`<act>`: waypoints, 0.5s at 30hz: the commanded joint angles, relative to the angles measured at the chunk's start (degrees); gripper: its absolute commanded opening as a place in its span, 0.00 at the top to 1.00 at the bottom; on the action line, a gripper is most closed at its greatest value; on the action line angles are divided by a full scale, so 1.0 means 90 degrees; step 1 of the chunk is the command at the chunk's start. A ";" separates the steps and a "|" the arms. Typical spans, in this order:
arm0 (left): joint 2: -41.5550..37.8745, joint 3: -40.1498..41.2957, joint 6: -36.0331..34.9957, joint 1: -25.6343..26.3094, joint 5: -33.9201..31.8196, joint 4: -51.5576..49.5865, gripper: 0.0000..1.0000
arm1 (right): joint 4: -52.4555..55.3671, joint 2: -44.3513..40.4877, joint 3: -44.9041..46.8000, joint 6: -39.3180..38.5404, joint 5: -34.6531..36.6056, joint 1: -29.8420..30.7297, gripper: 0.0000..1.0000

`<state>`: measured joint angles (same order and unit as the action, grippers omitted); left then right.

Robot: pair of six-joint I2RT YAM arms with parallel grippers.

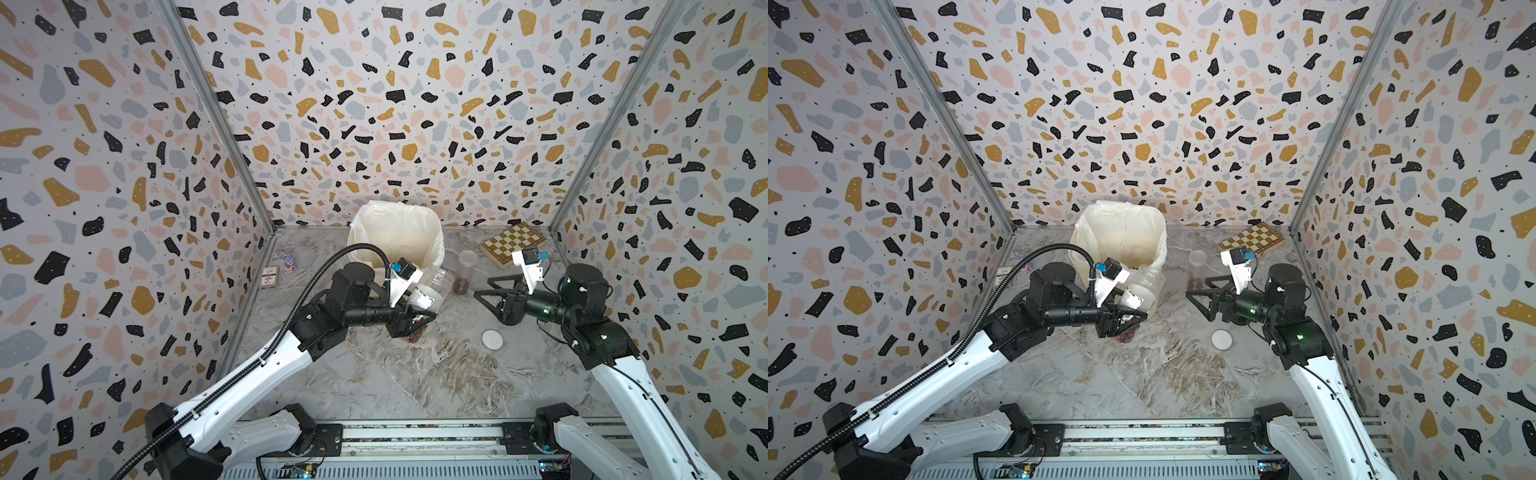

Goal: Empty the moldy dried flower tea in the jars
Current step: Place the lid at the center of the board, then pour the moldy dried flower tea into the trash bin.

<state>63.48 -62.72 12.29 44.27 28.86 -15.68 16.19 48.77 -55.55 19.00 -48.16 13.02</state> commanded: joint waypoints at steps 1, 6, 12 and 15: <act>0.0153 -0.0395 0.0342 0.0216 -0.1025 0.0485 0.46 | -0.0124 0.0111 -0.0343 0.0487 -0.0627 -0.0019 0.07; 0.0433 -0.0561 0.0751 0.0280 -0.1852 0.1054 0.46 | -0.1252 0.0139 -0.0243 0.1409 -0.0919 0.0027 0.05; 0.0793 -0.0848 0.0802 0.0449 -0.1975 0.1342 0.46 | -0.1391 0.0567 -0.0746 0.1368 -0.0499 0.0650 0.03; 0.0837 -0.0875 0.0812 0.0527 -0.1997 0.1464 0.46 | -0.1210 0.0893 -0.0984 0.1279 -0.0084 0.0990 0.03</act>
<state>71.24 -68.31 18.92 48.25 12.43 -7.33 6.68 55.66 -61.14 30.09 -52.10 20.05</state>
